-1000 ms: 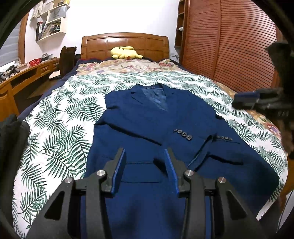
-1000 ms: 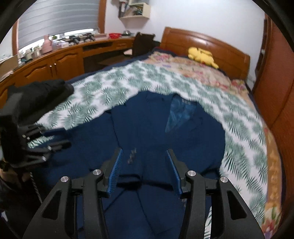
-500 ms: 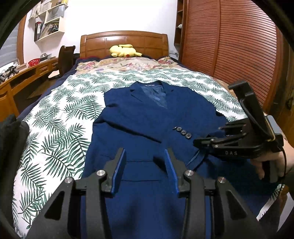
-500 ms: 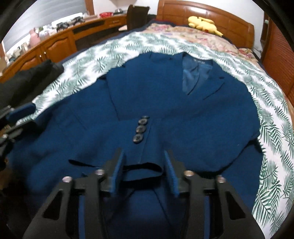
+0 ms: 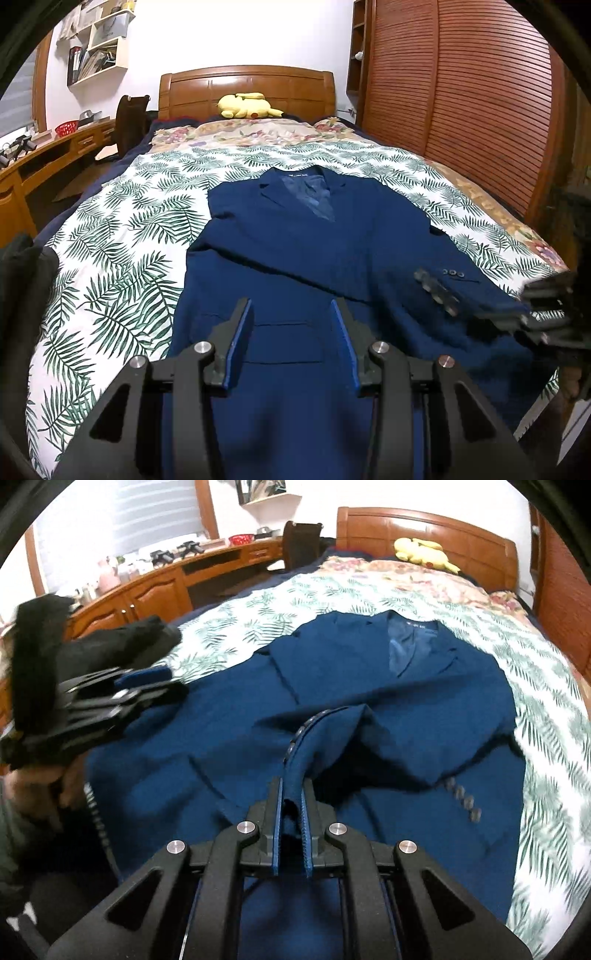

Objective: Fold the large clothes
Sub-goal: 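Pinch the folded sleeve with the right gripper and straighten it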

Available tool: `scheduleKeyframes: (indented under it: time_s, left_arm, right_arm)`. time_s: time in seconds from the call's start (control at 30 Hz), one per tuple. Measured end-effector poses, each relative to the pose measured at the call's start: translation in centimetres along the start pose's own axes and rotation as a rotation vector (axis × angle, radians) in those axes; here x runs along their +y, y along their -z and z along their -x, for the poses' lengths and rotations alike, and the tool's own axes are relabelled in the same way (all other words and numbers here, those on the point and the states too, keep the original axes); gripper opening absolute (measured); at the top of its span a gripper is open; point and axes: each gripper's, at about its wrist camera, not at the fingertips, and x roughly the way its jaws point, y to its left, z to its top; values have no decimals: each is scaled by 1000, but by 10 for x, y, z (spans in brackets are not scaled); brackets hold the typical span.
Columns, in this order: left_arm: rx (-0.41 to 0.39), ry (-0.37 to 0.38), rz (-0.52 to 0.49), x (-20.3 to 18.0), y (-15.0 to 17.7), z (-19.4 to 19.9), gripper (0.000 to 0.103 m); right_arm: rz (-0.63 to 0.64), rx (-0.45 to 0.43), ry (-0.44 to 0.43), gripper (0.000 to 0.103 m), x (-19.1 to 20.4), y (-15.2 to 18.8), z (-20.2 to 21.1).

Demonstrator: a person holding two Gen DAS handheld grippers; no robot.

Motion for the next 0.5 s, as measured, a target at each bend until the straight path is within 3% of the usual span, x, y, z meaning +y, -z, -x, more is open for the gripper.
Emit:
scheduleKeyframes:
  time_s: [0.33, 0.4, 0.5]
  left_arm:
    - [9, 32, -25, -12, 2, 0, 41]
    - [11, 49, -26, -16, 3, 1, 41]
    - [6, 85, -34, -26, 5, 5, 41]
  right_arm:
    - [13, 50, 111, 10, 11, 37, 2]
    - [17, 47, 125, 14, 11, 39, 2]
    - [4, 39, 143, 30, 8, 42, 6]
